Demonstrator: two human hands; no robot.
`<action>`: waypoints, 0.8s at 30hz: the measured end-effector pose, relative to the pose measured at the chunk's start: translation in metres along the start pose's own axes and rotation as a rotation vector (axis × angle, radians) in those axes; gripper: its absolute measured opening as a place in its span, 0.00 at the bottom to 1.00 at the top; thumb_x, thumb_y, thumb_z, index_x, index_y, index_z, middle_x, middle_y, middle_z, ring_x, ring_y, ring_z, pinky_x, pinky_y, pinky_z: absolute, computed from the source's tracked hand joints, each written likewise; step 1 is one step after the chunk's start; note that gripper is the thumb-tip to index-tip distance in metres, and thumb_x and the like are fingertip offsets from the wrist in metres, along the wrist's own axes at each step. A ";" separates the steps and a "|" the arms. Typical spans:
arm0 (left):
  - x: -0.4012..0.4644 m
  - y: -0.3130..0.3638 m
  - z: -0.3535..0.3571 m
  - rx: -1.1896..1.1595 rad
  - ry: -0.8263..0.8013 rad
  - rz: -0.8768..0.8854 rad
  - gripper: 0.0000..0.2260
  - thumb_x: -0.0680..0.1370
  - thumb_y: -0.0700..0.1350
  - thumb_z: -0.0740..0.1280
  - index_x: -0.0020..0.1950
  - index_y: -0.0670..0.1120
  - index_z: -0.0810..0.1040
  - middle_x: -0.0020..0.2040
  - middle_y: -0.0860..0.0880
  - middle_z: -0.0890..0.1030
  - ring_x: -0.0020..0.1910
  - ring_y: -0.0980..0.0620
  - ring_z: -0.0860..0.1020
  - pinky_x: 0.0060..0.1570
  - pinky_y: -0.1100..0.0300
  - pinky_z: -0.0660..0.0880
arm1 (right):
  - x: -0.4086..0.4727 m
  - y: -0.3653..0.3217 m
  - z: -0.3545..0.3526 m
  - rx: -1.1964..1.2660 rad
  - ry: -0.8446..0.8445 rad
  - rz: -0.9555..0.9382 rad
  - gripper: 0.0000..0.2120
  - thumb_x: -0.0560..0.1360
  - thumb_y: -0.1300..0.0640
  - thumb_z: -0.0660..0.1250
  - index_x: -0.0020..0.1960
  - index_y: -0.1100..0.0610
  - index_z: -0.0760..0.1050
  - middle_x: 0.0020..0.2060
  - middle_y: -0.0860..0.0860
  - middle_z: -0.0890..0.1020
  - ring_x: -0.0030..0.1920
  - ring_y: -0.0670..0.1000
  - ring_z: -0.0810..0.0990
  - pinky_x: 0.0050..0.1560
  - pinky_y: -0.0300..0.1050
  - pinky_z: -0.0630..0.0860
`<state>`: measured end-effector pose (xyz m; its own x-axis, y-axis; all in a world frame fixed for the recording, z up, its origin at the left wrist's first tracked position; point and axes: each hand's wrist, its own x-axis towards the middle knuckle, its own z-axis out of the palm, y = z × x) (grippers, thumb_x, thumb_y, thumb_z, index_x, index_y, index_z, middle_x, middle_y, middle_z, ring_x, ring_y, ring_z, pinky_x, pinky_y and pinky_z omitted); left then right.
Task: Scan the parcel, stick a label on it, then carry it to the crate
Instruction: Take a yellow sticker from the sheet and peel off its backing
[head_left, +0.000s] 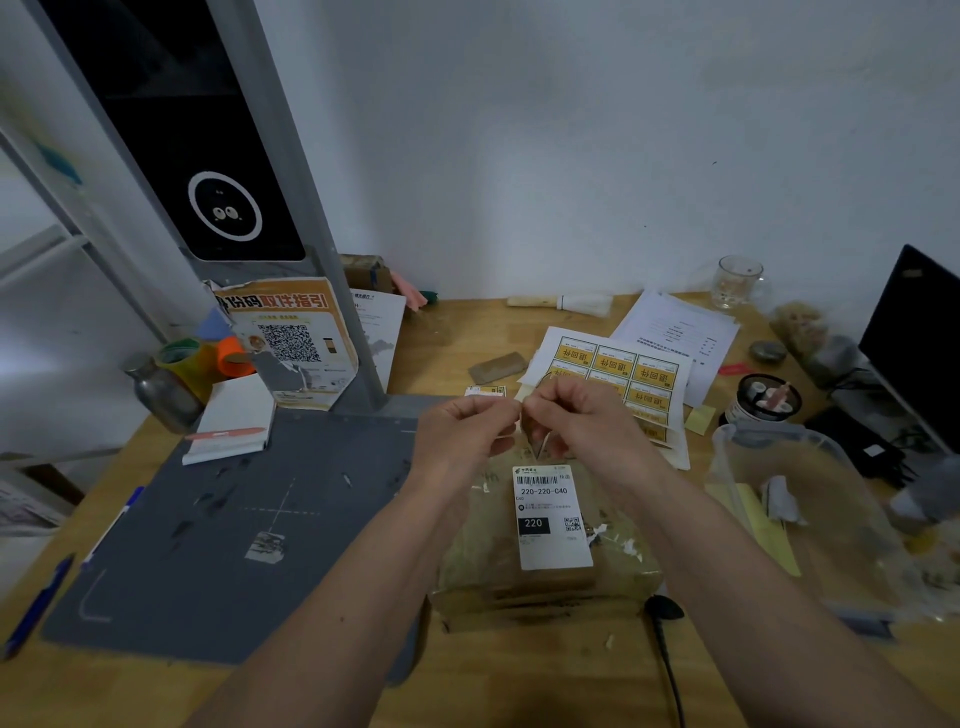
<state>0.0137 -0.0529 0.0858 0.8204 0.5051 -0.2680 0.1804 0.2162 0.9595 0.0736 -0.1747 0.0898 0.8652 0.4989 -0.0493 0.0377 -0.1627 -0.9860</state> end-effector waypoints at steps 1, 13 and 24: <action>0.000 0.000 0.000 -0.006 -0.005 -0.010 0.07 0.70 0.41 0.74 0.44 0.38 0.83 0.39 0.46 0.83 0.39 0.53 0.80 0.46 0.58 0.80 | 0.000 0.000 0.000 0.015 -0.004 0.009 0.08 0.76 0.60 0.66 0.38 0.57 0.78 0.31 0.53 0.80 0.32 0.47 0.77 0.35 0.43 0.74; -0.003 -0.002 -0.003 -0.238 -0.129 -0.104 0.04 0.73 0.39 0.71 0.40 0.39 0.82 0.30 0.47 0.80 0.29 0.55 0.78 0.34 0.63 0.78 | -0.002 0.002 0.002 0.225 -0.012 0.051 0.10 0.76 0.55 0.66 0.40 0.60 0.79 0.32 0.52 0.80 0.34 0.48 0.78 0.31 0.40 0.74; -0.007 -0.004 0.003 -0.197 -0.053 -0.039 0.05 0.75 0.40 0.69 0.40 0.41 0.83 0.32 0.48 0.80 0.32 0.56 0.78 0.36 0.62 0.78 | -0.004 0.002 0.003 0.136 0.080 -0.037 0.10 0.71 0.64 0.71 0.33 0.53 0.80 0.26 0.48 0.80 0.28 0.46 0.77 0.29 0.36 0.76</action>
<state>0.0090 -0.0596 0.0839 0.8431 0.4497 -0.2947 0.1074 0.3963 0.9118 0.0685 -0.1749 0.0878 0.9019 0.4319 -0.0046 0.0074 -0.0261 -0.9996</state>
